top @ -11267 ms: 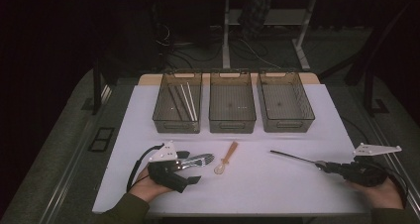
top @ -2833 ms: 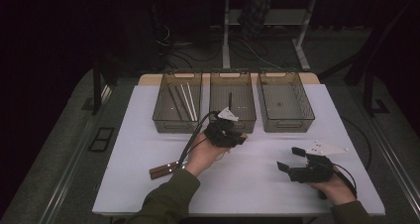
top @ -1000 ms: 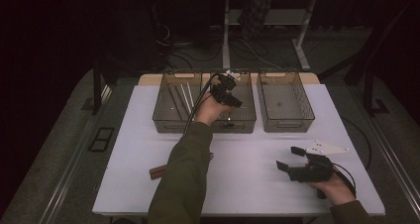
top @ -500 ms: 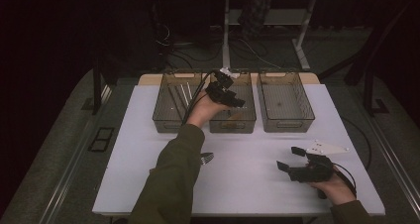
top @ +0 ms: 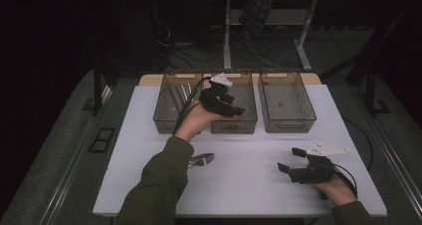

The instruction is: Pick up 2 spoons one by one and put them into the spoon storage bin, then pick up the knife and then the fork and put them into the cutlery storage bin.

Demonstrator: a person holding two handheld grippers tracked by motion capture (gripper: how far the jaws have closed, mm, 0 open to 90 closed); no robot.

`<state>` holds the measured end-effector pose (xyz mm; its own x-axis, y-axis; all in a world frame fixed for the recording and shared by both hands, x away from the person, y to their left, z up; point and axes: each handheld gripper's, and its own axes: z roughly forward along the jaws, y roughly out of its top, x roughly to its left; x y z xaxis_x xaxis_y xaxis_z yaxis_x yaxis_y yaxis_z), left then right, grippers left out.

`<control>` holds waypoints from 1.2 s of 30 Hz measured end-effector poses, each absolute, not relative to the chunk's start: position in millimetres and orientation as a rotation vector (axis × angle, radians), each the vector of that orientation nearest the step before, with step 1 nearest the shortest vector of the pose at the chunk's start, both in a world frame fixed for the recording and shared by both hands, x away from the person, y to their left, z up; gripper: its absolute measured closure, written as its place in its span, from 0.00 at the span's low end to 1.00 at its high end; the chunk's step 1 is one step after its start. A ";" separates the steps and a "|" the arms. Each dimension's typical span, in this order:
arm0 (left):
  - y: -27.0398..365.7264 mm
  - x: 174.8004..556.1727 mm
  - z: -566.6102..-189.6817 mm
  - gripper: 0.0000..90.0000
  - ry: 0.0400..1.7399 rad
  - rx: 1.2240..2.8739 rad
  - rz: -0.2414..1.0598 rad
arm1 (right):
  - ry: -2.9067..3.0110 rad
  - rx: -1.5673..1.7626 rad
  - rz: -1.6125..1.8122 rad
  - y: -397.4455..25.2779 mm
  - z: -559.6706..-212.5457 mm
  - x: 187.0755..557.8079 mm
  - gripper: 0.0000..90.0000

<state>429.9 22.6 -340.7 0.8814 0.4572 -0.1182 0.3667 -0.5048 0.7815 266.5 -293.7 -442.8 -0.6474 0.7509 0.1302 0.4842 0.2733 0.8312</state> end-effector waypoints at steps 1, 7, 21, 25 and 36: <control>23.9 427.3 -340.6 0.36 0.589 2.149 0.130 | 2.260 1.132 1.314 -293.4 -442.9 266.3 0.20; 31.0 413.7 -340.1 0.35 0.570 2.139 0.132 | 2.261 1.136 1.313 -293.1 -443.1 266.4 0.20; 49.9 375.4 -349.4 0.34 0.498 2.143 0.132 | 2.269 1.130 1.305 -292.7 -443.9 266.5 0.20; 62.1 365.6 -356.5 0.34 0.508 2.137 0.127 | 2.265 1.135 1.302 -292.4 -444.1 267.0 0.20; 109.4 339.8 -375.8 0.43 0.536 2.129 0.184 | 2.275 1.141 1.288 -291.5 -447.0 268.2 0.20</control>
